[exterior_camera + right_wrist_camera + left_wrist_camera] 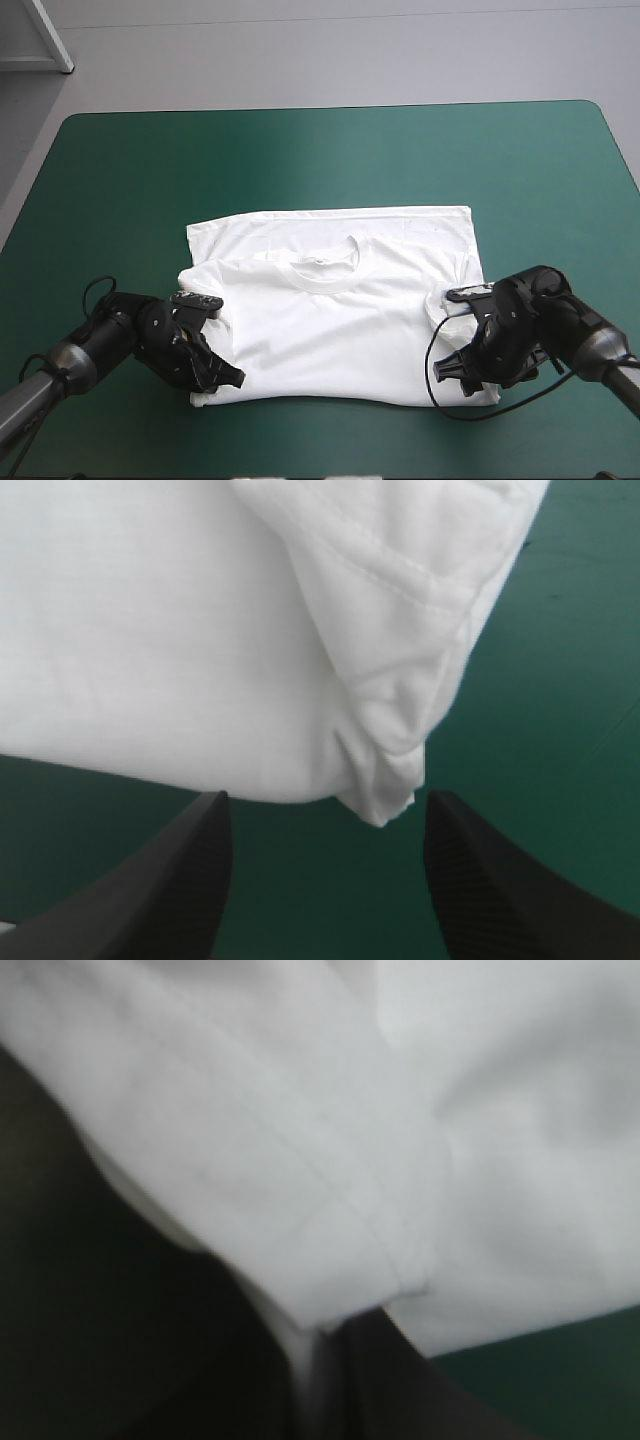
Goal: Fold the cloth
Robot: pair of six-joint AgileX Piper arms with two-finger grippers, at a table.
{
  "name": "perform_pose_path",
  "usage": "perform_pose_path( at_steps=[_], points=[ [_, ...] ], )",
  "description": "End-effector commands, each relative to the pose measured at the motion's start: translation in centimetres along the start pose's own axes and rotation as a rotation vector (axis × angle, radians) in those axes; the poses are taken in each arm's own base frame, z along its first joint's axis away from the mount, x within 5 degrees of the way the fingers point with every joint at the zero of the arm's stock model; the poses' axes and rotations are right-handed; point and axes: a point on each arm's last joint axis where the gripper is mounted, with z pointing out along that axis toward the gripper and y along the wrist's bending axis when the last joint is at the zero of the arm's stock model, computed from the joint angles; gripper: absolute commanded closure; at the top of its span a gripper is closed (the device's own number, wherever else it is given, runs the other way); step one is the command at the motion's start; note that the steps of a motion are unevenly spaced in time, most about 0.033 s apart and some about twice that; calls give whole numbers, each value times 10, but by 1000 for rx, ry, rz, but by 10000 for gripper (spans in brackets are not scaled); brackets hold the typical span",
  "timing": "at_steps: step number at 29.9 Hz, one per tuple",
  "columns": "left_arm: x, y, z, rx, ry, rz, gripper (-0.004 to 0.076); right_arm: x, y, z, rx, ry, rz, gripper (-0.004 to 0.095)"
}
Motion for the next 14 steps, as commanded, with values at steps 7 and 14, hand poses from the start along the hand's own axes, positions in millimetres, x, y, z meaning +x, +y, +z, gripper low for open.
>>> perform_pose_path(
  at_steps=[7, 14],
  points=[
    [12, -9, -29, 43, -99, -12, 734, -18, 3, 21, 4, 59, 11, 376],
    [14, -9, -33, 45, -115, -12, 734, -4, 1, 50, -5, 117, 32, 536]
  ],
)
